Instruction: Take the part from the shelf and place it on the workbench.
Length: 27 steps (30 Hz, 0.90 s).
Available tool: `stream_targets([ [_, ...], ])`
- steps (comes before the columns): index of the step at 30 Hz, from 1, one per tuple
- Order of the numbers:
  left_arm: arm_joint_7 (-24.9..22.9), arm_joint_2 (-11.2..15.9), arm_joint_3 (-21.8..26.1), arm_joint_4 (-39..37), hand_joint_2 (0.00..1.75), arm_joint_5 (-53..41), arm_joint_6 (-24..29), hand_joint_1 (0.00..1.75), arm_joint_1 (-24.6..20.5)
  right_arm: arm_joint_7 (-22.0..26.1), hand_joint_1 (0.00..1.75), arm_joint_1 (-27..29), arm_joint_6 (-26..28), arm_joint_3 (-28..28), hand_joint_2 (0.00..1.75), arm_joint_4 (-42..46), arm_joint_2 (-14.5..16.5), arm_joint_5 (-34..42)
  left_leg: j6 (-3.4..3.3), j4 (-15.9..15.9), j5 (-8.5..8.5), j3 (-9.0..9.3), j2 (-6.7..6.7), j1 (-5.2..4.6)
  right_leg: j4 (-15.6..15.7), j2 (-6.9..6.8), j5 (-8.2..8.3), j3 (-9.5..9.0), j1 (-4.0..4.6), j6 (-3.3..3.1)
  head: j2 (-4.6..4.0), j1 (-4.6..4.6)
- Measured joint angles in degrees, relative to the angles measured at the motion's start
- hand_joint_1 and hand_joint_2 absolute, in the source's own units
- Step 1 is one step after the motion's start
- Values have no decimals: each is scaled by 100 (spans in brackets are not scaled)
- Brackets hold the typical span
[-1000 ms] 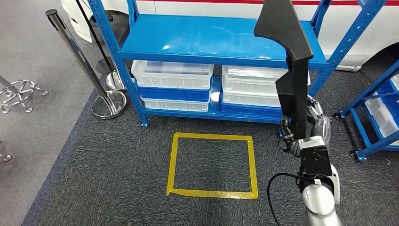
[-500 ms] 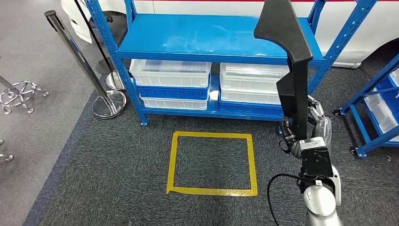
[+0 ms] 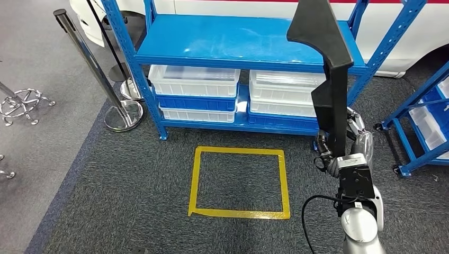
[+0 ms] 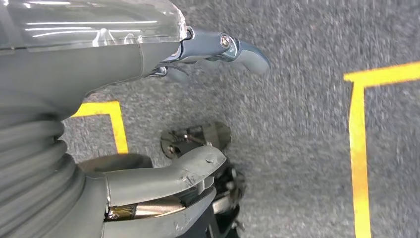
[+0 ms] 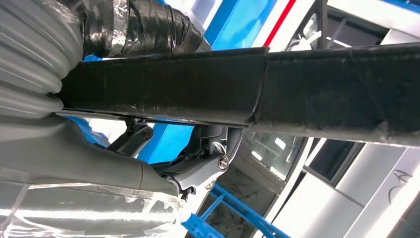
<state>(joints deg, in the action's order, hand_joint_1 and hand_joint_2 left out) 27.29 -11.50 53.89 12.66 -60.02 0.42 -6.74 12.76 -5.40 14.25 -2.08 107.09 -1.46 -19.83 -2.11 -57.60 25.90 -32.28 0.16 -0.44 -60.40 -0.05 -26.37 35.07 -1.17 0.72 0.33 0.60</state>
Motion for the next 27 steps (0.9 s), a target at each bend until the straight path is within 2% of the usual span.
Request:
stream_targets([
  [2,0,-4,-2,0,175,-2,0,0,-10,1,175,-8,0,-1,175,1,2,-1,-57,85,-67,17,12,16,-376,2,-275,165,1,19,0,-3],
  [4,-1,-4,-3,0,175,-3,-1,0,-14,1,175,-3,0,-2,175,0,2,-2,-82,92,-82,-1,13,0,-1064,8,-647,474,4,26,0,-5],
  [5,-2,-4,-3,0,175,-4,-2,0,-11,1,175,4,0,-2,175,-1,3,-2,-84,85,-82,-11,14,-4,-1341,8,-743,598,2,34,0,-5],
  [6,-3,-4,-2,0,175,-6,-3,0,-7,0,175,9,-1,-2,175,-3,3,-2,-84,74,-81,-20,13,-5,-1446,6,-731,640,-3,42,0,-5],
  [7,-5,-5,-3,0,175,-7,-4,0,-5,0,175,7,-3,-2,175,-4,4,-2,-79,54,-75,-29,12,-4,-1346,4,-614,580,-10,49,0,-5],
  [9,-9,-6,-3,0,175,-9,-4,0,-6,0,175,-17,-13,-2,175,-6,4,-2,-48,-17,-43,-52,7,-4,-674,-4,-249,220,-25,51,0,-6],
  [11,-13,-7,-5,0,175,-10,-4,0,-15,1,175,-51,-32,-2,175,-7,7,-3,6,-121,3,-106,3,-19,-142,-3,-90,-40,-14,24,0,-2],
  [14,-26,-7,-5,0,175,-10,-3,0,-21,0,175,-66,-48,-2,175,-11,14,-4,82,-164,6,-152,4,-11,-47,10,-80,-48,18,-58,0,0],
  [16,-33,-7,-5,0,175,-9,-3,0,-23,0,175,-75,-61,-2,175,-13,23,-4,137,-300,120,-211,0,3,-20,4,-48,-48,9,-119,0,1],
  [17,-38,-7,-5,0,175,-8,-2,0,-24,0,175,-80,-70,-2,175,-13,28,-4,167,-512,265,-301,-2,14,-8,-2,-34,-47,0,-144,0,1],
  [19,-54,-7,-6,0,175,-3,-2,0,-20,0,175,-85,-82,-2,175,-13,34,-6,225,-1199,636,-601,-3,43,-4,-13,-21,-31,4,-171,0,2],
  [20,-63,-7,-6,0,175,-1,-2,0,-14,0,175,-85,-83,-2,175,-13,37,-7,242,-1510,752,-734,-3,57,-5,-15,-17,-22,10,-179,0,1],
  [21,-72,-7,-6,0,175,1,-2,0,-8,0,175,-84,-83,-2,175,-13,44,-8,249,-1664,770,-794,-3,64,-5,-16,-13,-16,16,-182,0,2],
  [22,-78,-7,-6,0,175,1,-2,0,-4,0,175,-84,-83,-2,175,-13,51,-8,243,-1615,686,-753,-3,67,-6,-15,-10,-14,19,-184,0,2],
  [23,-82,-7,-6,0,175,3,-2,0,-4,0,175,-84,-83,-2,175,-13,60,-9,227,-1355,520,-608,-4,67,-6,-12,-6,-17,21,-183,0,2],
  [25,-89,-7,-6,0,175,7,-2,0,-15,0,175,-86,-84,-2,175,-11,72,-13,172,-590,216,-203,-10,50,-5,-9,10,-17,26,-163,0,1],
  [26,-91,-7,-5,0,175,8,-2,0,-23,-1,175,-88,-87,-2,175,-11,75,-15,145,-308,134,-62,-15,33,-4,-6,25,-8,27,-140,0,1],
  [27,-95,-6,-5,0,175,9,-3,0,-26,-1,175,-90,-93,-2,175,-11,78,-18,123,-156,108,4,-20,12,0,-6,43,4,24,-111,0,1],
])
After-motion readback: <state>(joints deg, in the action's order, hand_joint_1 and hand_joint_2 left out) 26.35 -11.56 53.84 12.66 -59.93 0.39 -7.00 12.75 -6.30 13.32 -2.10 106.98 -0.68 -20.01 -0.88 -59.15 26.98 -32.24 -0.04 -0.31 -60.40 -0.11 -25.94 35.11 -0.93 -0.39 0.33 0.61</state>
